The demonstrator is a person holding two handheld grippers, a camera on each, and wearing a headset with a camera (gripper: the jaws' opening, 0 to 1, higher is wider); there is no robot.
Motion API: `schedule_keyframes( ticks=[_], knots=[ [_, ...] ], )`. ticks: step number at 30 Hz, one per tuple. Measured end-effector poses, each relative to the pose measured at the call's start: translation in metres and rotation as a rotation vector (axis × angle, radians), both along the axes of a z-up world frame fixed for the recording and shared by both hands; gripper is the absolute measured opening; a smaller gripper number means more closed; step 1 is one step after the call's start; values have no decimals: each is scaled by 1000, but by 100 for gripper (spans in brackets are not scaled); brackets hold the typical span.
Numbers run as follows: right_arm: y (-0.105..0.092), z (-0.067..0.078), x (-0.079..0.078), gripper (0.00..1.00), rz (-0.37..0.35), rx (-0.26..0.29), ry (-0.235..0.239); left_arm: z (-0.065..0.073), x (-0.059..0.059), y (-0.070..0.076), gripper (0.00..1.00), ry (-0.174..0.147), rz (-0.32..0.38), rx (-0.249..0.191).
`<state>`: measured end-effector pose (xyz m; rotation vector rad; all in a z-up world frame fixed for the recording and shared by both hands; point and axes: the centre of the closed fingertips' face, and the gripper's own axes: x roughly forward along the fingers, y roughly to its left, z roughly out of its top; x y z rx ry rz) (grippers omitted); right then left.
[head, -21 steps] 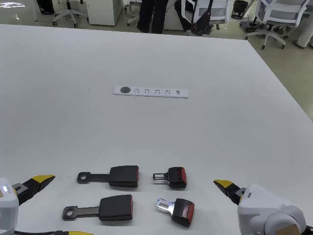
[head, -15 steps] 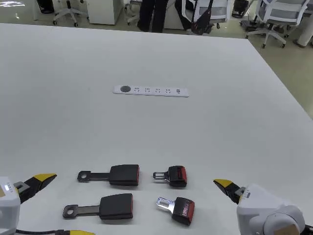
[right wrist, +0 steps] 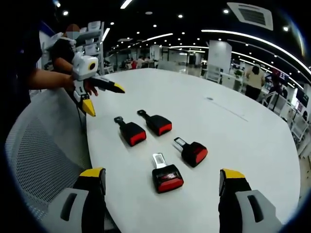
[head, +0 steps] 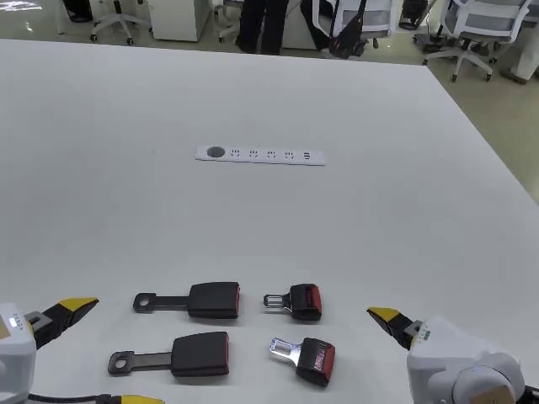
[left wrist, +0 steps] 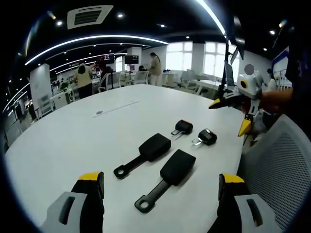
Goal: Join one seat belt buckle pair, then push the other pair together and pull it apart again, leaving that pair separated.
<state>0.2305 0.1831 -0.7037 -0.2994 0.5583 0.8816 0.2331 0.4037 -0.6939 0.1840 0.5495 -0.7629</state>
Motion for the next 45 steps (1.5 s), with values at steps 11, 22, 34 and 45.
schedule_keyframes(
  ticks=[11,22,34,45],
  knots=[
    [0,-1,0,99,3,-5,0,-1,0,0,100,-2,-3,3],
    [-1,-2,0,98,6,-11,-1,0,0,0,100,-4,-4,6],
    [-1,-2,0,97,12,-20,-2,-1,0,2,100,-4,-5,14],
    [-3,-2,-1,96,16,-34,-3,-2,-1,3,100,-3,-10,19]
  ],
)
